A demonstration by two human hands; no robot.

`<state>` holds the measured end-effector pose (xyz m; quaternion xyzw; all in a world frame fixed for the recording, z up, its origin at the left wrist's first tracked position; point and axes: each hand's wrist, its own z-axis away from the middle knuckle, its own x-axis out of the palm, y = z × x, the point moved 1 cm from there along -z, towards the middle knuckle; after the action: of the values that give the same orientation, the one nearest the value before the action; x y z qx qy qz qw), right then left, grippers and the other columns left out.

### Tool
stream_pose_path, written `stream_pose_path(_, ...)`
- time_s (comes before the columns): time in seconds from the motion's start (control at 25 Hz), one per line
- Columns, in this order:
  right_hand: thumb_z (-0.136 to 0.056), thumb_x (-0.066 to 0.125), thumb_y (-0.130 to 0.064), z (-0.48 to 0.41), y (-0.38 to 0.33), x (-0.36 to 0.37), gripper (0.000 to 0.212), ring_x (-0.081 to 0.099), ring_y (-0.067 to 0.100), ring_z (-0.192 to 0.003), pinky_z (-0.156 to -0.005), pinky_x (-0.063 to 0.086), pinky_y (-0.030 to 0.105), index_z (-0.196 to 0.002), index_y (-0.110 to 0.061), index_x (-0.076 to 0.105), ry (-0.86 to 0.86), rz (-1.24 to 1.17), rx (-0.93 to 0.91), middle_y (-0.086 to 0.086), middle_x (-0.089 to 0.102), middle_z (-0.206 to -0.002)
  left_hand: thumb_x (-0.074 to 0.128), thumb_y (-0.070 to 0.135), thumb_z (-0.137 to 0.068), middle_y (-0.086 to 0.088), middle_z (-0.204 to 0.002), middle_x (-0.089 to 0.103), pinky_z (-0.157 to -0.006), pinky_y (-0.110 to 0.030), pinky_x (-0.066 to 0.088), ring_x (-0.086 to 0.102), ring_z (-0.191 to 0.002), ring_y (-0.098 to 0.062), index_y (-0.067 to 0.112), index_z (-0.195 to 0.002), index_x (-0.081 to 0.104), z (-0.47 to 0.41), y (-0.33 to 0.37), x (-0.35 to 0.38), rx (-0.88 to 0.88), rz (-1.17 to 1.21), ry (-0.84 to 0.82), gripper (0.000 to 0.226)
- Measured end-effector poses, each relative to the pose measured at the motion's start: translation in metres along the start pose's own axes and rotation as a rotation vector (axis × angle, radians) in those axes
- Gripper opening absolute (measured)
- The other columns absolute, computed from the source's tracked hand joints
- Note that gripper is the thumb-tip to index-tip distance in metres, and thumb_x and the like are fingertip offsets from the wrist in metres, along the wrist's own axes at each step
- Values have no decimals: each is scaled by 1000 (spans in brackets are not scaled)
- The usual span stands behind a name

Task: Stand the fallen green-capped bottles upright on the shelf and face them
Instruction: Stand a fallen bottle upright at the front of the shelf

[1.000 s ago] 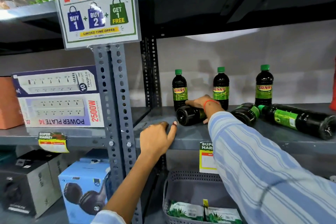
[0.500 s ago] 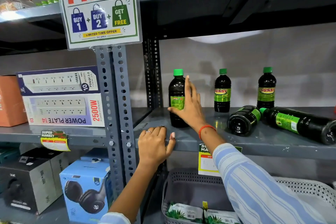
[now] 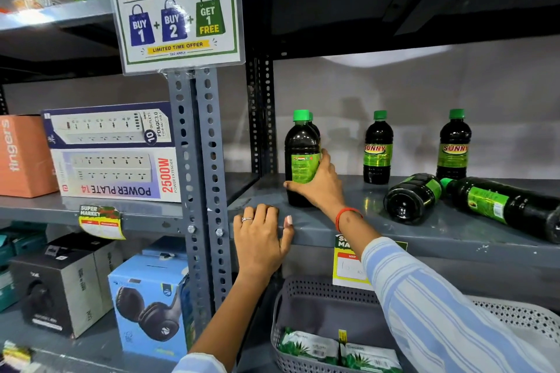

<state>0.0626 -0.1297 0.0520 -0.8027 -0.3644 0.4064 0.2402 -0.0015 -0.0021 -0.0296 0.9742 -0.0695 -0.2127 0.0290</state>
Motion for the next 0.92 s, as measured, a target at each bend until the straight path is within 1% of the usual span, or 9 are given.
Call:
stream_pose_path(0.08,-57,79,-38,-2,2,1,109,56,35,-116,-99,47,45,-144,-17,17,-81,-111,20,14,59,-124,34,41,-90,-6,-76,61,-63,-38,34,52,-68,-28,10,-76,60,0,1,-1,-1,0,1,43)
stream_pose_path(0.2,-59,78,-40,0,2,3,91,53,32,-117,-100,46,43,-134,-16,34,-140,-107,16,13,57,-121,31,40,-93,-7,-79,62,-68,-37,32,53,-70,-28,9,-79,61,3,1,0,-4,20,30,45)
stream_pose_path(0.32,-57,82,-49,-1,4,6,99,43,33,-122,-105,40,43,-135,-10,35,-107,12,-6,17,45,-127,19,42,-98,-9,-90,65,-78,-37,34,55,-76,-30,8,-88,62,11,-2,1,13,49,45,56)
stream_pose_path(0.44,-61,81,-33,-4,3,7,90,54,32,-116,-100,47,43,-135,-14,34,-172,-94,6,15,57,-124,17,44,-99,-9,-94,66,-81,-38,35,57,-79,-30,7,-91,63,11,-4,0,19,52,39,59)
stream_pose_path(0.52,-62,78,-28,-3,2,7,83,58,29,-113,-98,49,44,-133,-15,37,-237,-166,32,11,62,-121,18,44,-99,-8,-94,67,-82,-37,35,58,-80,-30,7,-90,63,11,-3,0,12,48,45,59)
stream_pose_path(0.6,-60,80,-35,0,2,10,83,54,28,-118,-102,46,44,-131,-15,41,-248,-142,25,11,57,-125,18,44,-98,-8,-95,67,-82,-37,35,58,-80,-30,7,-90,63,11,-3,0,13,48,51,59)
stream_pose_path(0.68,-55,85,-42,-1,2,11,92,48,27,-122,-105,42,44,-132,-13,42,-218,-109,19,13,49,-130,19,44,-98,-8,-94,67,-82,-37,35,58,-80,-30,7,-89,63,13,-3,1,17,48,59,59)
stream_pose_path(0.8,-59,85,-26,-5,4,10,83,55,27,-117,-101,46,43,-129,-12,41,-227,-206,51,11,59,-123,18,44,-98,-8,-95,67,-82,-37,36,58,-80,-29,7,-91,63,12,-3,1,11,52,56,59)
stream_pose_path(0.92,-67,78,-14,-5,4,8,74,58,26,-114,-95,47,33,-130,-12,40,-281,-269,87,5,61,-111,18,44,-98,-8,-95,67,-82,-38,36,57,-80,-29,7,-91,63,12,-3,1,10,44,58,59)
